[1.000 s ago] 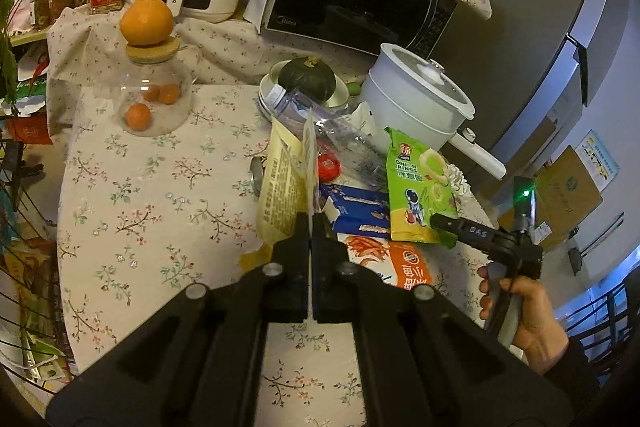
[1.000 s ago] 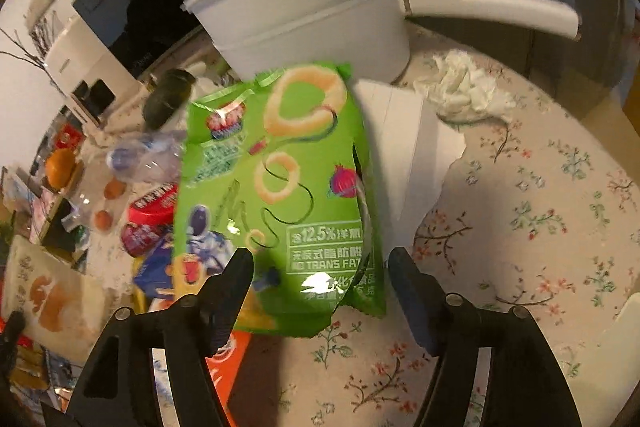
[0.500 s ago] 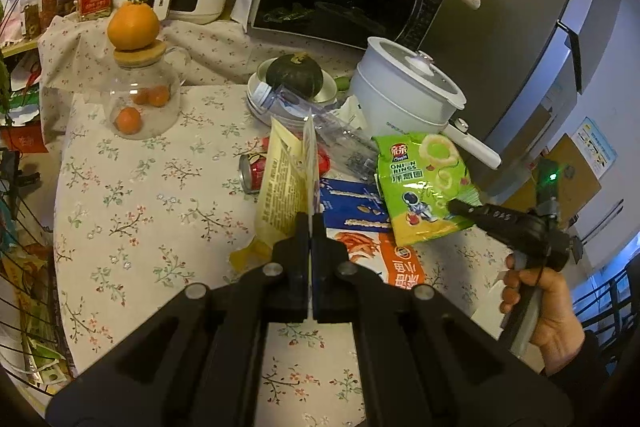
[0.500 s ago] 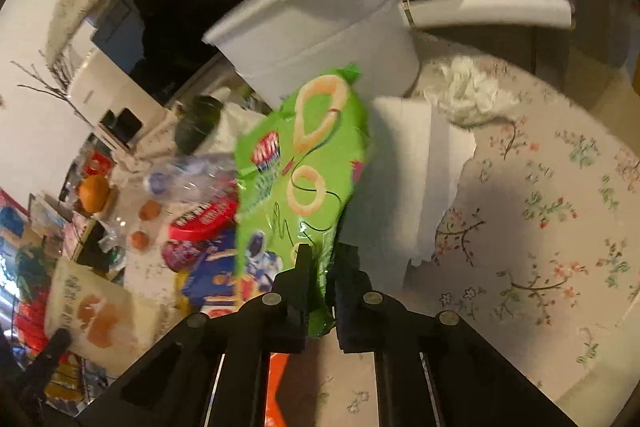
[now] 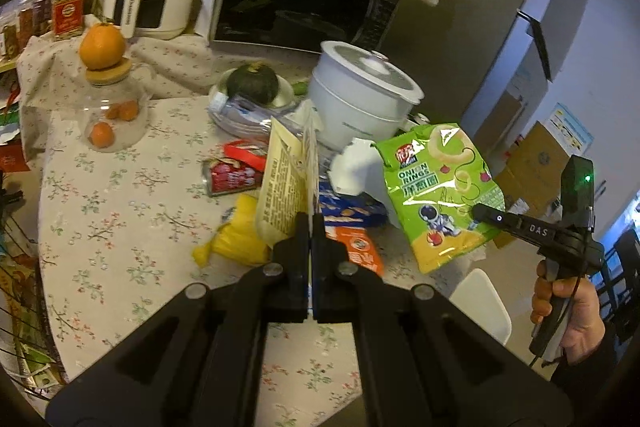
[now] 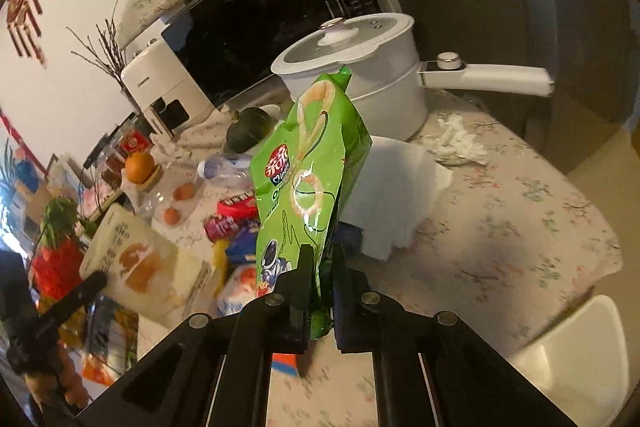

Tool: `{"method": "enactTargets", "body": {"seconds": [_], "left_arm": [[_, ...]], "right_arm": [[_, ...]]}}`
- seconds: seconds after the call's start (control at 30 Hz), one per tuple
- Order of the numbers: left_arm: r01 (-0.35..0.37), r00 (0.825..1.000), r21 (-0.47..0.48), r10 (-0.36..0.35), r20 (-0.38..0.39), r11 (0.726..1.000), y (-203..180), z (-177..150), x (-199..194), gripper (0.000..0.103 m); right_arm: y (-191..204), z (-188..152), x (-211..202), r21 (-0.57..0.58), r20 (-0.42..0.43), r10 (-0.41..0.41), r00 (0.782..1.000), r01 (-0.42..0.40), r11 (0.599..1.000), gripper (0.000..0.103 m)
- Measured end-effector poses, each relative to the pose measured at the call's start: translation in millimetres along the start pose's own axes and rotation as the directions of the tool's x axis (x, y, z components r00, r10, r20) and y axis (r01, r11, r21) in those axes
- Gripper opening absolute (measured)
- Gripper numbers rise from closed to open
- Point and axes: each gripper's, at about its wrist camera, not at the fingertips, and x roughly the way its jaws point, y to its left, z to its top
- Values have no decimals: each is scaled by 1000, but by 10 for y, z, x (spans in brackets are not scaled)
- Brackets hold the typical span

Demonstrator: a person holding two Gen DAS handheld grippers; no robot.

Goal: Collect trash
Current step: 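Carry both packets to the white bin and release them inside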

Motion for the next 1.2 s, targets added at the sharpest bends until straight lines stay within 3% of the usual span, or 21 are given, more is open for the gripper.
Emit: {"method": "enactTargets", "body": {"seconds": [0.33, 0.7, 0.8, 1.03, 1.13, 1.2], "left_arm": [[146, 986, 59, -140, -92, 988, -617, -185, 157, 1], [276, 950, 159, -244, -193, 948, -1531, -477, 400, 1], [302, 940, 169, -263, -218, 938, -1714, -555, 484, 1], [362, 910, 203, -298, -288, 910, -2136, -784, 690, 1], [384, 898, 215, -309, -313, 898, -2296, -879, 773, 1], [396, 892, 221, -315, -325, 891, -2386, -932, 820, 1]], "right_arm": [[-651, -338, -541, 19, -51, -168, 985, 169, 985, 8], [-1378, -788, -1034, 27, -134, -314, 940, 320, 947, 8], [-1604, -930, -1101, 33, -171, -358, 918, 368, 929, 8], [-2052, -1262, -970, 59, -325, -380, 866, 420, 906, 9], [-2118, -1303, -918, 74, -350, -365, 863, 414, 907, 10], [-2160, -1320, -934, 83, -355, -367, 860, 420, 904, 20]]}}
